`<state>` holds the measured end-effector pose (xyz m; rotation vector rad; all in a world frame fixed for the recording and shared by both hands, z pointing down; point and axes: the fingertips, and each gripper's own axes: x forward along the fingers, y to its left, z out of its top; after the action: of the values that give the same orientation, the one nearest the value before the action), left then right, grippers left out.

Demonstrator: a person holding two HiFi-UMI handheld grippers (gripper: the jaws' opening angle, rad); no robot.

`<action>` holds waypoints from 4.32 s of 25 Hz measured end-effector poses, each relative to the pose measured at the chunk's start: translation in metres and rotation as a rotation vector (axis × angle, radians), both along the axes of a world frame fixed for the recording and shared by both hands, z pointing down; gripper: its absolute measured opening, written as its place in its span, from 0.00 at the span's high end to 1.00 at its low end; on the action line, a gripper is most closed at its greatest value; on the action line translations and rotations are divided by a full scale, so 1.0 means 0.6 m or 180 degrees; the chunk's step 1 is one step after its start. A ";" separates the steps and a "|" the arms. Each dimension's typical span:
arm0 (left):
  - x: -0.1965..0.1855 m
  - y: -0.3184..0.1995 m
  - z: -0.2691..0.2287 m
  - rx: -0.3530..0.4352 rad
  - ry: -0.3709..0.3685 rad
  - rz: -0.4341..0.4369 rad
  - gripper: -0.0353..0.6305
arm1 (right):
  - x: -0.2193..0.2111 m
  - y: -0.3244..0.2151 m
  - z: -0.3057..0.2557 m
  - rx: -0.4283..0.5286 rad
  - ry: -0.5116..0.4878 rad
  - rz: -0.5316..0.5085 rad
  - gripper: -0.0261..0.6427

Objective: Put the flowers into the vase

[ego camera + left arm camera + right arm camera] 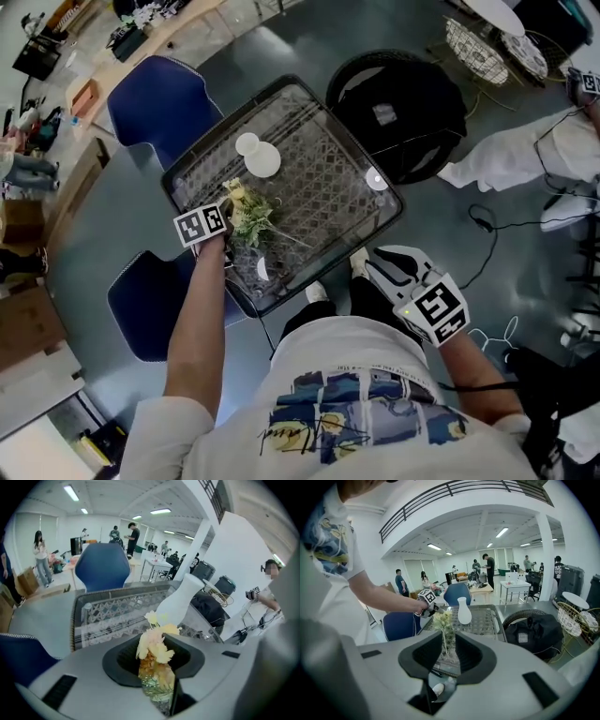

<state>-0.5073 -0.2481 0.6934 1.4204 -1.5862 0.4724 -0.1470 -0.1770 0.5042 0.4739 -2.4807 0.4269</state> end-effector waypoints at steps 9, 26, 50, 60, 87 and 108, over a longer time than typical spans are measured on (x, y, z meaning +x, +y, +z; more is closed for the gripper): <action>-0.010 0.018 -0.273 0.0903 -0.0882 0.0313 0.76 | -0.013 0.005 -0.023 0.0108 -0.0155 -0.0214 0.83; 0.055 -0.137 -0.673 0.2183 -0.2539 0.0933 0.76 | 0.040 -0.033 -0.047 0.0279 -0.0250 -0.0158 0.83; 0.116 -0.259 -0.419 0.1833 -0.2991 0.1268 0.76 | 0.140 -0.120 -0.024 0.0178 -0.0151 0.0202 0.83; 0.134 -0.237 -0.340 0.1401 -0.2532 0.1320 0.62 | 0.150 -0.151 -0.030 0.0166 -0.0175 0.0091 0.83; 0.354 0.088 -0.487 0.2126 -0.0707 0.0785 0.74 | 0.081 -0.082 -0.022 0.0282 -0.0525 -0.0669 0.83; 0.553 0.633 -0.434 0.2001 0.0082 0.1590 0.93 | 0.016 0.453 -0.053 0.0465 -0.0360 -0.1478 0.89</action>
<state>-0.1756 0.1318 0.4332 2.3137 -1.4076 0.2352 -0.1377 0.0950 0.4726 -0.0811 -2.6355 0.0866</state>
